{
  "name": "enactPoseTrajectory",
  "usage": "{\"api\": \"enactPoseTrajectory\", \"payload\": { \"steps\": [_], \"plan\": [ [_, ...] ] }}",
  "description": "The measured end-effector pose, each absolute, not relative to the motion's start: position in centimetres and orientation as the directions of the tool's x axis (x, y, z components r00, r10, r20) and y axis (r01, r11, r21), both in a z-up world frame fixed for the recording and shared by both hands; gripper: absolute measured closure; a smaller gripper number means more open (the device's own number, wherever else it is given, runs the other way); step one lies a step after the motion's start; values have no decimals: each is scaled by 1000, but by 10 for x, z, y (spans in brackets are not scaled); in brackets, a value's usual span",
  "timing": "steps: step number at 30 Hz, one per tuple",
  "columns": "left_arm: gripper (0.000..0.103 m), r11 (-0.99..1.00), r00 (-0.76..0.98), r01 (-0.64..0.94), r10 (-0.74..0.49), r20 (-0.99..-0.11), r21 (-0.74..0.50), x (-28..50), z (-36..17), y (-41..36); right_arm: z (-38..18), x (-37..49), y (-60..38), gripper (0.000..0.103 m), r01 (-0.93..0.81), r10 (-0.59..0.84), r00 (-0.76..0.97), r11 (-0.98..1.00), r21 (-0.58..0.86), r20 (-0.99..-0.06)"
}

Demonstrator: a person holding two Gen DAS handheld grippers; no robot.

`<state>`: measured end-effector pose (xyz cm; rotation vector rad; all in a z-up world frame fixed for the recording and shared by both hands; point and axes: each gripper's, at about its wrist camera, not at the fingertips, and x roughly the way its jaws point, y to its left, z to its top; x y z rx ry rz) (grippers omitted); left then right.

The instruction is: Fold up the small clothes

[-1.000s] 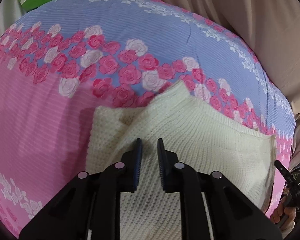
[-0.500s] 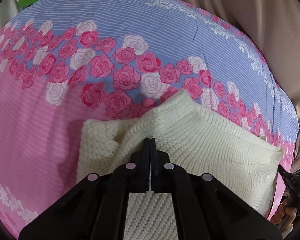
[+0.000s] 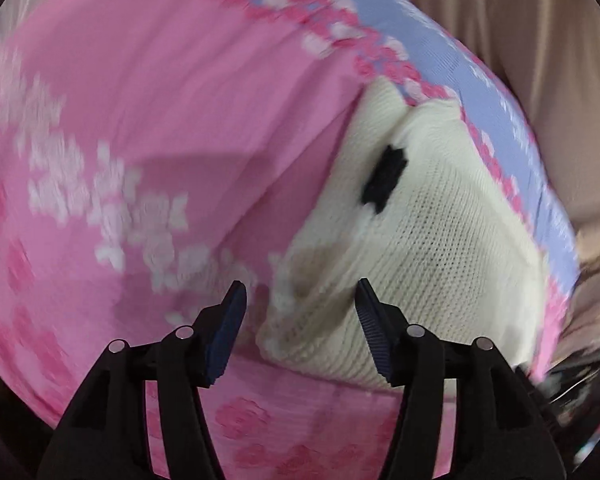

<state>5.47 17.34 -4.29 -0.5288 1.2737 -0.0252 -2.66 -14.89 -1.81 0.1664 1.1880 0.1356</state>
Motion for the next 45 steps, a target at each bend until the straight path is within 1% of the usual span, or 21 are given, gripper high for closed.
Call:
{"api": "enactPoseTrajectory", "payload": {
  "steps": [2,4,5,9,12,16,18,22,25,28,31,32,33,35,37,38,40,41,42,43,45],
  "plan": [
    [47,845,316,-301,-349,-882,-443,55,-51,178,-34,-23,-132,89,-59,168,325,986,157,-931],
    [48,844,310,-301,-353,-883,-443,58,-56,175,-59,-20,-123,89,-76,141,245,989,126,-959],
    [50,835,310,-299,-373,-874,-462,60,-57,174,-65,-21,-122,89,-76,139,242,989,124,-960],
    [72,820,305,-274,-421,-854,-503,67,-46,164,-64,-26,-119,89,-84,127,265,991,108,-956],
    [77,831,338,-218,-427,-839,-511,68,-21,152,-62,-29,-128,89,-40,159,256,987,154,-953],
    [79,866,408,-22,-448,-795,-499,69,41,104,-47,-43,-158,85,59,240,275,962,266,-931],
    [79,872,432,121,-476,-766,-474,68,77,61,-39,-58,-176,82,92,239,300,956,278,-923],
    [80,830,395,333,-554,-733,-448,65,107,-28,-27,-90,-223,79,196,214,344,936,293,-914],
    [80,783,321,464,-584,-746,-414,56,101,-99,-24,-113,-258,78,307,188,374,899,313,-908],
    [80,735,210,553,-579,-788,-393,41,72,-169,-23,-145,-299,78,414,148,399,851,322,-905],
    [80,726,118,587,-514,-850,-358,30,26,-218,-26,-171,-321,77,481,124,406,813,328,-905],
    [80,733,95,605,-456,-885,-312,24,2,-235,-26,-180,-329,77,500,117,406,802,327,-906],
    [79,736,80,616,-411,-908,-279,18,-16,-247,-26,-187,-334,77,516,109,405,792,326,-908],
    [76,732,102,641,-380,-919,-232,6,-25,-258,-26,-194,-343,76,531,109,403,781,329,-909],
    [63,724,136,655,-396,-908,-217,-2,-11,-259,-19,-194,-347,75,533,100,414,779,330,-905],
    [60,718,150,658,-422,-894,-228,-5,3,-254,-15,-192,-348,73,526,101,428,781,338,-898],
    [47,700,158,663,-479,-864,-267,-12,29,-235,1,-180,-348,61,496,107,466,790,360,-878],
    [42,701,171,656,-497,-851,-278,-16,41,-221,8,-173,-348,58,478,112,483,797,368,-869],
    [34,711,189,647,-499,-846,-275,-18,47,-209,16,-163,-346,51,454,122,502,805,381,-856],
    [31,730,215,628,-495,-842,-269,-19,53,-190,25,-149,-343,44,422,141,524,814,400,-840],
    [29,763,237,596,-465,-853,-250,-14,52,-158,36,-125,-338,36,373,178,548,823,429,-818]
  ]
}}
